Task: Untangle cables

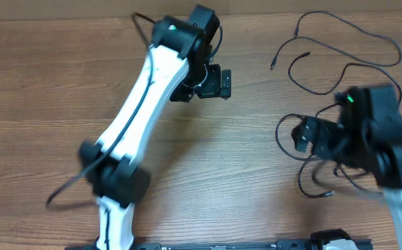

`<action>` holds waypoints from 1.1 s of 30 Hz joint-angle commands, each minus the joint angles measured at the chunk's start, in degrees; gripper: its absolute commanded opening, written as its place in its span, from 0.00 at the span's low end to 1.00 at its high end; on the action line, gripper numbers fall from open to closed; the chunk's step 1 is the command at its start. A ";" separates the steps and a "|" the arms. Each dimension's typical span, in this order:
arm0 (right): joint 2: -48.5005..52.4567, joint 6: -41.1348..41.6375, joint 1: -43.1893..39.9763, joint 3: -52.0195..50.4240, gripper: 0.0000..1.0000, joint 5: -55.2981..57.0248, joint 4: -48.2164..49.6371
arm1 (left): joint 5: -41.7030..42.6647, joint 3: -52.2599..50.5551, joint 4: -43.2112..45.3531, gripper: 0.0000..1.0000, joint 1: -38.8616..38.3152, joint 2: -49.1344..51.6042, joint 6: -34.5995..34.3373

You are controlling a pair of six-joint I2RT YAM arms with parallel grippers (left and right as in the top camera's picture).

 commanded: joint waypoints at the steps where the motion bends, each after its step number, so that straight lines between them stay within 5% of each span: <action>1: -6.51 -0.33 0.00 -0.42 0.99 0.13 0.22 | -6.51 0.57 -3.10 0.99 -2.80 -12.17 0.70; 9: -14.38 -0.66 0.00 -3.89 0.99 0.13 -0.31 | -11.74 -2.51 -7.30 1.00 -10.19 -28.13 -2.69; 19: -15.04 -0.37 0.00 -8.13 0.99 -0.11 -0.33 | -20.31 -24.00 -7.08 1.00 -19.67 -48.59 -16.17; 26: -14.97 -0.20 0.00 -8.26 1.00 -0.07 0.98 | -27.17 -39.50 -3.39 0.99 -20.87 -64.26 -21.16; 33: -14.97 -0.20 0.00 -8.26 1.00 -0.07 0.94 | -30.58 -41.66 -2.58 1.00 -20.87 -68.72 -22.51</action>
